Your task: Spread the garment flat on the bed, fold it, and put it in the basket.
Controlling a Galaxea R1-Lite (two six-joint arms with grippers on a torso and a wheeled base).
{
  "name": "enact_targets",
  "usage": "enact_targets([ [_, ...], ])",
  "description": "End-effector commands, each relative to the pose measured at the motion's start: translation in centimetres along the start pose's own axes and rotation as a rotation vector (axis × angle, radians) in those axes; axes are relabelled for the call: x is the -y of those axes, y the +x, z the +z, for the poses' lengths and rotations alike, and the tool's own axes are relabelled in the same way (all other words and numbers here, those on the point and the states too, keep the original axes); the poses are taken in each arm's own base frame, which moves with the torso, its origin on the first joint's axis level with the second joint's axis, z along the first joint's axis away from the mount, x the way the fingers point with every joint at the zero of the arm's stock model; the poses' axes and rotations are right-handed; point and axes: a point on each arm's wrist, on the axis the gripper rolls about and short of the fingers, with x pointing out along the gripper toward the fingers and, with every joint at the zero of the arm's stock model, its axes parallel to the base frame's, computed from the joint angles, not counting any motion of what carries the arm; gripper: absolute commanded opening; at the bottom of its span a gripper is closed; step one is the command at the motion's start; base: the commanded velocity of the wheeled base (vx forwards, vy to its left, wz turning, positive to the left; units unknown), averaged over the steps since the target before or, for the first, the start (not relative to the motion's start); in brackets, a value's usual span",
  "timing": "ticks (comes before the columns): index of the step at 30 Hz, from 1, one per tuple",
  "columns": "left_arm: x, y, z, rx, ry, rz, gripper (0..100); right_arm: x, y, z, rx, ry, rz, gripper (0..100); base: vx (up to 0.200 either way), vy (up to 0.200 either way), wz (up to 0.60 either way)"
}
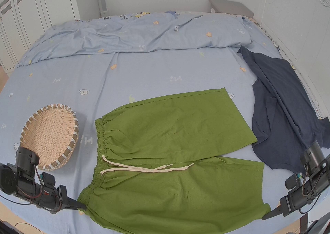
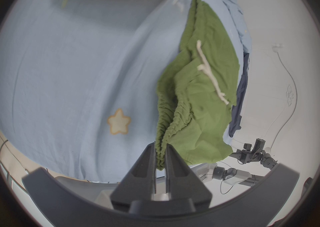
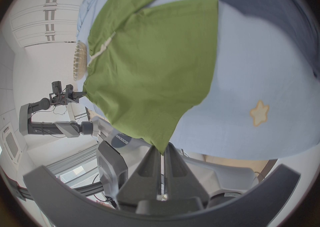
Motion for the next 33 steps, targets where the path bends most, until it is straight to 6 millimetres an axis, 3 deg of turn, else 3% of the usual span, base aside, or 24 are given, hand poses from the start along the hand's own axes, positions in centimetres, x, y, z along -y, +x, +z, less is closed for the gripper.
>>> enact_targets([
  [1, 4.1, -3.0, 1.8, 0.099, 0.083, -0.066, 0, -1.8, -3.2, 2.8, 0.145, -0.053, 0.018, 0, 0.000, 0.000, 0.00],
  [6, 5.8, -3.9, 3.8, 0.133, 0.077, -0.088, 0, -2.9, -5.7, 5.6, 0.270, -0.086, 0.026, 0, 0.000, 0.000, 0.00],
  [14, 7.5, -3.5, 8.0, 0.159, 0.062, -0.107, 0, -4.6, -8.4, 10.6, 0.378, -0.132, 0.039, 0, 0.000, 0.000, 0.00],
  [16, 7.7, -3.4, 8.4, 0.160, 0.062, -0.109, 0, -4.8, -8.6, 11.0, 0.389, -0.138, 0.040, 0, 0.000, 0.000, 0.00],
  [26, 9.8, -3.0, 13.4, 0.186, 0.057, -0.126, 0, -6.4, -10.7, 17.2, 0.511, -0.201, 0.048, 0, 0.000, 0.000, 0.00],
  [28, 9.8, -3.0, 13.5, 0.186, 0.055, -0.125, 0, -6.4, -10.7, 17.3, 0.511, -0.199, 0.048, 0, 0.000, 0.000, 0.00],
  [29, 10.2, -3.1, 14.5, 0.178, 0.044, -0.122, 0, -6.8, -11.2, 18.8, 0.538, -0.207, 0.050, 0, 0.000, 0.000, 0.00],
  [33, 10.3, -3.0, 15.7, 0.154, 0.012, -0.101, 0, -7.5, -12.0, 20.8, 0.564, -0.221, 0.052, 0, 0.000, 0.000, 0.00],
])
